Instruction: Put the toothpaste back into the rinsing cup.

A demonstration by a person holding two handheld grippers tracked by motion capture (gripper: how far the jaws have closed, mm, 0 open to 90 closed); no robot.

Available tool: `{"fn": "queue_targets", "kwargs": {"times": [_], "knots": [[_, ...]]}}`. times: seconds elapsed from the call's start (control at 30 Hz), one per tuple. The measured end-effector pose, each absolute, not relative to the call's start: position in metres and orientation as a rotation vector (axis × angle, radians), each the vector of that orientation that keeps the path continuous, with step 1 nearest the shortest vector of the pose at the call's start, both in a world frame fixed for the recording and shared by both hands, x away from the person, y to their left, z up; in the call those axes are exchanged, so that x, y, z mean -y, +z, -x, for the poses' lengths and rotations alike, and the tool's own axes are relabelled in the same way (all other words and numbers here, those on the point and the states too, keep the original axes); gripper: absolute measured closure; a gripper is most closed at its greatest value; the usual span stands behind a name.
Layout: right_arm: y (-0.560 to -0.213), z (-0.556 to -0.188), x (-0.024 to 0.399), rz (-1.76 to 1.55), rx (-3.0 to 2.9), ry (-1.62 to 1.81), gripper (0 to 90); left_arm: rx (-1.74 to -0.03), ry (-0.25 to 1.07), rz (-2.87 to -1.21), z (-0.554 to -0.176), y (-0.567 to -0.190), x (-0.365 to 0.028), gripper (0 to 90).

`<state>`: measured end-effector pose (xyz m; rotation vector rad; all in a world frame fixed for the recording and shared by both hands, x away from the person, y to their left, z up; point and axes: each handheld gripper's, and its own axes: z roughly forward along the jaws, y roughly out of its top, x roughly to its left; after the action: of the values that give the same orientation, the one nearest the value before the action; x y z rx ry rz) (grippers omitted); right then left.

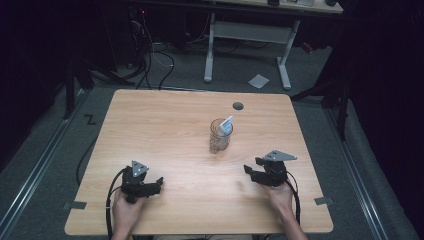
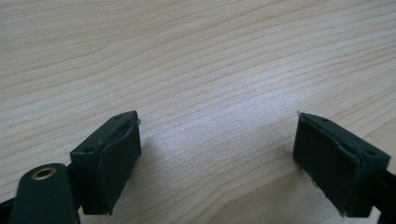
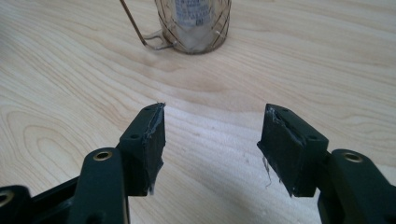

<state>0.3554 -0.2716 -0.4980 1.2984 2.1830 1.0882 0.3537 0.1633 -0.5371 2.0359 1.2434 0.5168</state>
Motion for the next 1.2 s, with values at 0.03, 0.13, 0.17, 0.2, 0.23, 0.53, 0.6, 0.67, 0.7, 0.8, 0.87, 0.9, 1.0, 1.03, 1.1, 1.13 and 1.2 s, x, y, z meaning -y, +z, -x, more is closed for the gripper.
{"fn": "queue_targets", "kwargs": {"times": [0.03, 0.13, 0.17, 0.2, 0.23, 0.53, 0.6, 0.67, 0.7, 0.8, 0.87, 0.9, 1.0, 1.03, 1.1, 1.13, 1.2], "knots": [[-0.499, -0.355, 0.272, -1.3, -2.183, 1.085, 39.9, -1.243, 0.517, -2.036, -0.354, -0.537, -0.163, 15.5], [-0.503, -0.354, 0.274, -1.309, -2.187, 1.07, 39.6, -1.243, 0.517, -2.036, -0.354, -0.537, -0.163, 15.5], [-0.504, -0.354, 0.274, -1.304, -2.183, 1.067, 39.6, -1.243, 0.517, -2.036, -0.354, -0.537, -0.163, 15.5], [-0.504, -0.353, 0.273, -1.308, -2.18, 1.062, 39.6, -1.243, 0.517, -2.036, -0.354, -0.537, -0.163, 15.5], [-0.506, -0.352, 0.273, -1.302, -2.177, 1.055, 39.6, -1.243, 0.517, -2.036, -0.354, -0.537, -0.163, 15.5], [-0.519, -0.35, 0.272, -1.316, -2.179, 1.013, 39.4, -1.243, 0.517, -2.036, -0.354, -0.537, -0.163, 15.5], [-0.52, -0.35, 0.271, -1.315, -2.18, 1.009, 39.4, -1.244, 0.517, -2.036, -0.354, -0.537, -0.163, 15.5], [-0.522, -0.35, 0.27, -1.31, -2.181, 1.004, 39.4, -1.243, 0.517, -2.036, -0.354, -0.537, -0.163, 15.5], [-0.522, -0.349, 0.269, -1.315, -2.18, 1.002, 39.4, -1.244, 0.517, -2.036, -0.354, -0.537, -0.163, 15.5], [-0.525, -0.348, 0.268, -1.311, -2.181, 0.985, 39.3, -1.244, 0.517, -2.037, -0.354, -0.537, -0.163, 15.5], [-0.527, -0.347, 0.267, -1.315, -2.176, 0.978, 39.2, -1.243, 0.517, -2.036, -0.354, -0.537, -0.163, 15.5], [-0.528, -0.347, 0.267, -1.311, -2.175, 0.967, 39.2, -1.243, 0.517, -2.036, -0.354, -0.537, -0.163, 15.4], [-0.53, -0.346, 0.265, -1.303, -2.175, 0.945, 38.9, -1.243, 0.517, -2.036, -0.354, -0.537, -0.163, 15.4], [-0.53, -0.346, 0.265, -1.305, -2.173, 0.939, 38.8, -1.243, 0.517, -2.036, -0.354, -0.537, -0.163, 15.4], [-0.531, -0.346, 0.264, -1.308, -2.175, 0.929, 38.1, -1.243, 0.517, -2.036, -0.354, -0.537, -0.163, 15.5], [-0.531, -0.346, 0.264, -1.301, -2.176, 0.922, 38.0, -1.243, 0.517, -2.036, -0.354, -0.537, -0.163, 15.5], [-0.531, -0.346, 0.264, -1.294, -2.177, 0.915, 37.7, -1.243, 0.517, -2.036, -0.354, -0.537, -0.163, 15.4]]}}
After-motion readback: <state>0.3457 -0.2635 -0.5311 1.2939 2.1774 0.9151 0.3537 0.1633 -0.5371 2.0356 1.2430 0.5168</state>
